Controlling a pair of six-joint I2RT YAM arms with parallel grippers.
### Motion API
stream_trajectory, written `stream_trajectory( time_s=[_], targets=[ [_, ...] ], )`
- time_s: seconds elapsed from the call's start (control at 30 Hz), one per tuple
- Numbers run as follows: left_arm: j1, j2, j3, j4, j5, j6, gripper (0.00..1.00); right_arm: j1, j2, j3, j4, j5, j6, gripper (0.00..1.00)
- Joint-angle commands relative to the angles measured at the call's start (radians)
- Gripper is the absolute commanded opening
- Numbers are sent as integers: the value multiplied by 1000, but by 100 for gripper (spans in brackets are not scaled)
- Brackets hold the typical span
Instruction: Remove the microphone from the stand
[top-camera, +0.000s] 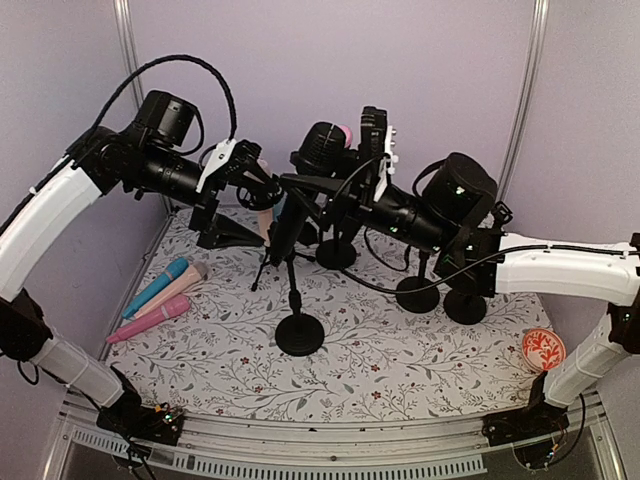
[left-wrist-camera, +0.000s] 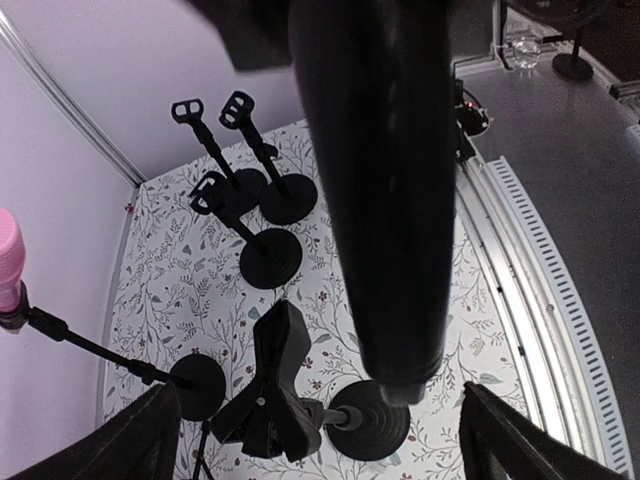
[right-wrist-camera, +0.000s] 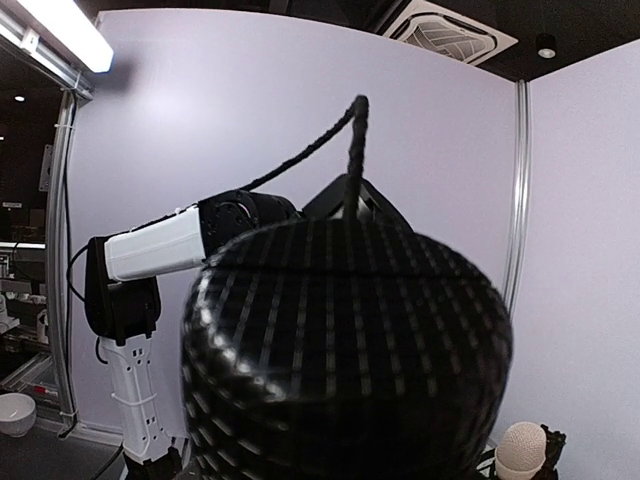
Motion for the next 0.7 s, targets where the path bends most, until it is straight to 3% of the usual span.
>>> stream_trajectory(
  time_s=[0.0,0.2,0.53,0.6,0.63,0.67],
  targets=[
    [10,-55,15,-22,88,-73,96,25,111,75,175,19,61,0],
    [24,-81,-7,-45,109,-130,86,54,266,159,323,58,44,0],
    [110,-88,-40,-80,160,-167,44,80,355,214,404,75,-10,0],
    [125,-93,-52,-70,162,-170,29,82,348,210,387,75,-16,0],
    [132,-97,-60,-65,161,-171,15,82,344,210,368,75,-19,4],
    [139,-101,-69,-58,156,-173,2,82,338,210,344,77,-21,18]
  ],
)
